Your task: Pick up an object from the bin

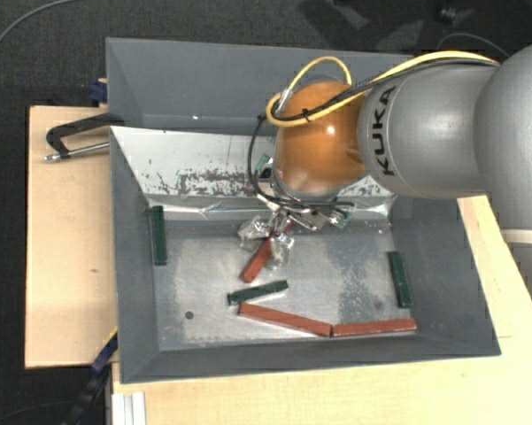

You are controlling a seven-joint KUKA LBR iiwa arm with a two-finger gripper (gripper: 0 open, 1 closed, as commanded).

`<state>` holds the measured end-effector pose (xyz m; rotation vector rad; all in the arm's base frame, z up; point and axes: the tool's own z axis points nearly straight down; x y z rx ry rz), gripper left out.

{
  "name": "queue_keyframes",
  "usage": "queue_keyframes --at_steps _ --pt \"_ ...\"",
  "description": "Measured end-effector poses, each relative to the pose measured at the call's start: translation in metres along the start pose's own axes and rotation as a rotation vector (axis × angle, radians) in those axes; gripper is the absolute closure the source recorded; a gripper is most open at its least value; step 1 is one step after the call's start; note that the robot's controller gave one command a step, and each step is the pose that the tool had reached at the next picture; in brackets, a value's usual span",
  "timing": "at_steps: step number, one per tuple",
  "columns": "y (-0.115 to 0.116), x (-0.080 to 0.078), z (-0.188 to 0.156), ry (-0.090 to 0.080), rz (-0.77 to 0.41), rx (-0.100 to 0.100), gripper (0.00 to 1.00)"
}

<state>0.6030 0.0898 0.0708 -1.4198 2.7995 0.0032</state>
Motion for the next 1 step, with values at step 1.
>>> queue_keyframes --at_steps 1 --pt "-0.0012 -0.0033 -0.0597 -0.007 0.002 0.008 1.00"
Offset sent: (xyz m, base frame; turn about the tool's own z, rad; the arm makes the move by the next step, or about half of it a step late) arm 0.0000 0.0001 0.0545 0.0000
